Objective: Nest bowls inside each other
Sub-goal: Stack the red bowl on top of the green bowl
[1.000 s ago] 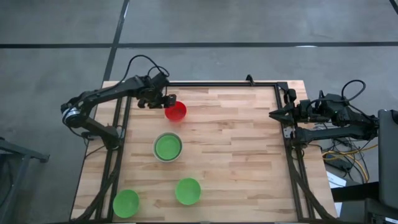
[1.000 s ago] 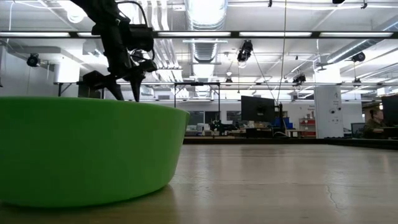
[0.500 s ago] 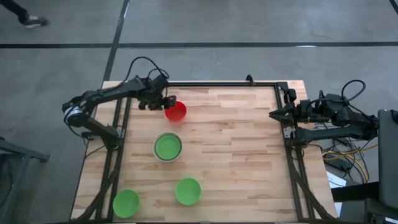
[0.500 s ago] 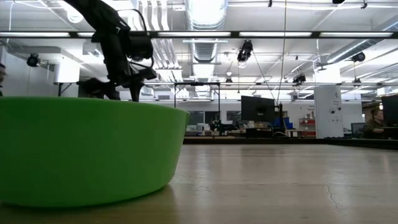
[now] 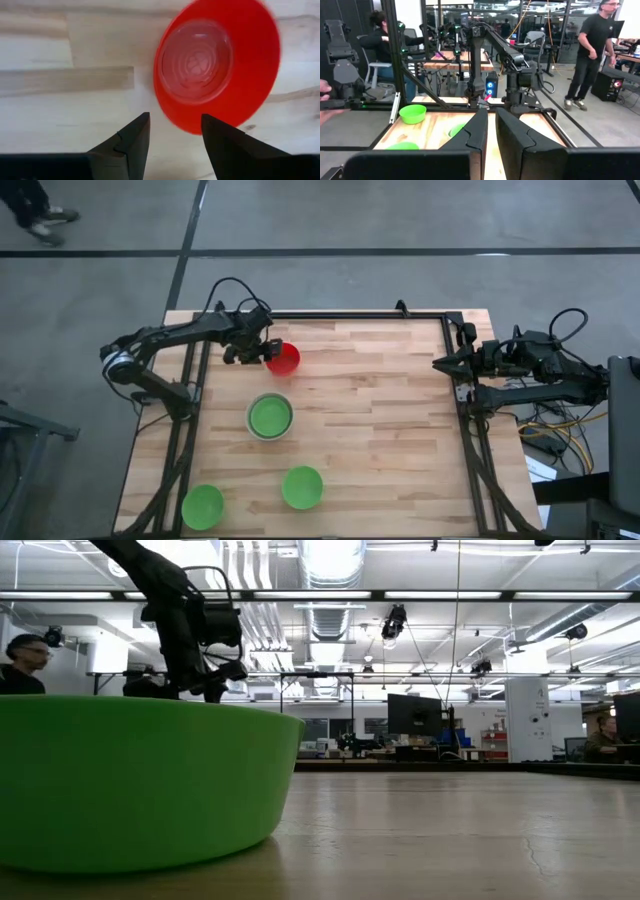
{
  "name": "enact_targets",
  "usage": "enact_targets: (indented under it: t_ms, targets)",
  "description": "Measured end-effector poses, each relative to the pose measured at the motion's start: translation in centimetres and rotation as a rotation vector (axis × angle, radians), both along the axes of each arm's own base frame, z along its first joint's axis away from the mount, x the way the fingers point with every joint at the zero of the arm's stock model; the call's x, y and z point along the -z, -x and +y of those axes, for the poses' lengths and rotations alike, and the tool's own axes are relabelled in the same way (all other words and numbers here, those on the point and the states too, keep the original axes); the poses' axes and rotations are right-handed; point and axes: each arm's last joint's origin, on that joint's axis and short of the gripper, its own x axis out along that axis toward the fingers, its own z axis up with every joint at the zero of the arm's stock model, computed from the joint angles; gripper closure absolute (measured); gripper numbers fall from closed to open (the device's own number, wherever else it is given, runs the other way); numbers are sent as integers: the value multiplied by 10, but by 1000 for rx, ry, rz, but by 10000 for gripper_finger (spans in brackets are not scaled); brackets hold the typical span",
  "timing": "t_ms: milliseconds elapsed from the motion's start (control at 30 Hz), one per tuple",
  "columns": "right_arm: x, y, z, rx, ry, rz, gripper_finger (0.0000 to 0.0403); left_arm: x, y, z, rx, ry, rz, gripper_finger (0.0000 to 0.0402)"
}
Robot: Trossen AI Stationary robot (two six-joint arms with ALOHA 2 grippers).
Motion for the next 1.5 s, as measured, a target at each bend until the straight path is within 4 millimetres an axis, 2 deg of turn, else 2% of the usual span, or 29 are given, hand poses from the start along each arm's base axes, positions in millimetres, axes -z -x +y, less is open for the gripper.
enact_targets:
  t_ms: [1200,1500]
  targets:
    - [0,0,0,0,0,0,369,38,4,-7,-46,83,-132,221]
    - [0,0,0,0,0,0,369,40,4,-8,-44,90,-138,262]
